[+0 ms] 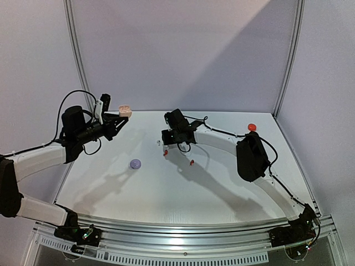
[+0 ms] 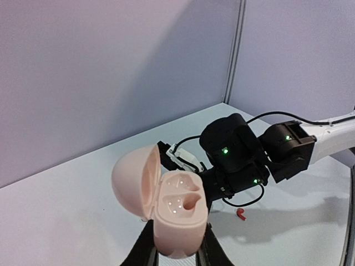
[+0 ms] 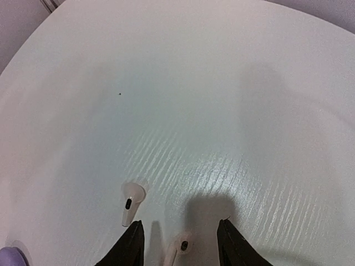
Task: Insert the wireless bluetooth earbuds into the charging case
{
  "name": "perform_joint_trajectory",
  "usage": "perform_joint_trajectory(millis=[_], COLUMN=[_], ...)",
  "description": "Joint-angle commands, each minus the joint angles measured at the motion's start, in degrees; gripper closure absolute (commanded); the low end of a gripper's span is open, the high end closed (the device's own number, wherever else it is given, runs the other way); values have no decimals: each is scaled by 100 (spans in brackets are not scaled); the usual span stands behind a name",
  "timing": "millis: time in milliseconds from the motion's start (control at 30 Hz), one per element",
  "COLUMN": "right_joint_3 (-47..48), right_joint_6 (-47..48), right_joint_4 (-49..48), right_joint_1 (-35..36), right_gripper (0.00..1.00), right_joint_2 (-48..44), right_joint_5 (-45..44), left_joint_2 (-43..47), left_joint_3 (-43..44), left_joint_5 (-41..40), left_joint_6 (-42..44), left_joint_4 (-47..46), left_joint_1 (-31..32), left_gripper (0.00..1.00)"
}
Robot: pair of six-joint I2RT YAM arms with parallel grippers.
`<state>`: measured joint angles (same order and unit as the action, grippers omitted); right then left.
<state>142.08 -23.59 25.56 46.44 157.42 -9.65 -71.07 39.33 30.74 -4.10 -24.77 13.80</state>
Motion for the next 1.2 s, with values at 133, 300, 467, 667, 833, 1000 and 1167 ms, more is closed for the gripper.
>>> perform_joint_trajectory(millis=[133,300,467,667,833,1000,1167], right_joint_3=[144,223,224,-124,-542,-1565,-2627], right_joint_6=[325,397,468,715,760,734,701], right_joint_4=[500,523,609,569,546,253,61], right_joint_1=[161,160,160,160,157,161,156], right_gripper=[66,69,78,88,91,94,96], right_joint_2=[371,415,429,282,42,-559,-1151], right_joint_5=[-312,-326,-218,55,139,256,382], left_joint_2=[8,-29,-72,-83,-69,-65,-48], left_joint_3=[-51,-23,17,57,74,109,96], left_joint_5=[-33,-33,-33,-42,-51,-50,-26], left_joint_6=[61,63,71,117,126,155,142], left_joint_4=[-72,-33,-11,55,100,164,184], left_joint_1=[-71,-71,-71,-81,-80,-88,-97], left_gripper=[100,100,100,100,100,100,100])
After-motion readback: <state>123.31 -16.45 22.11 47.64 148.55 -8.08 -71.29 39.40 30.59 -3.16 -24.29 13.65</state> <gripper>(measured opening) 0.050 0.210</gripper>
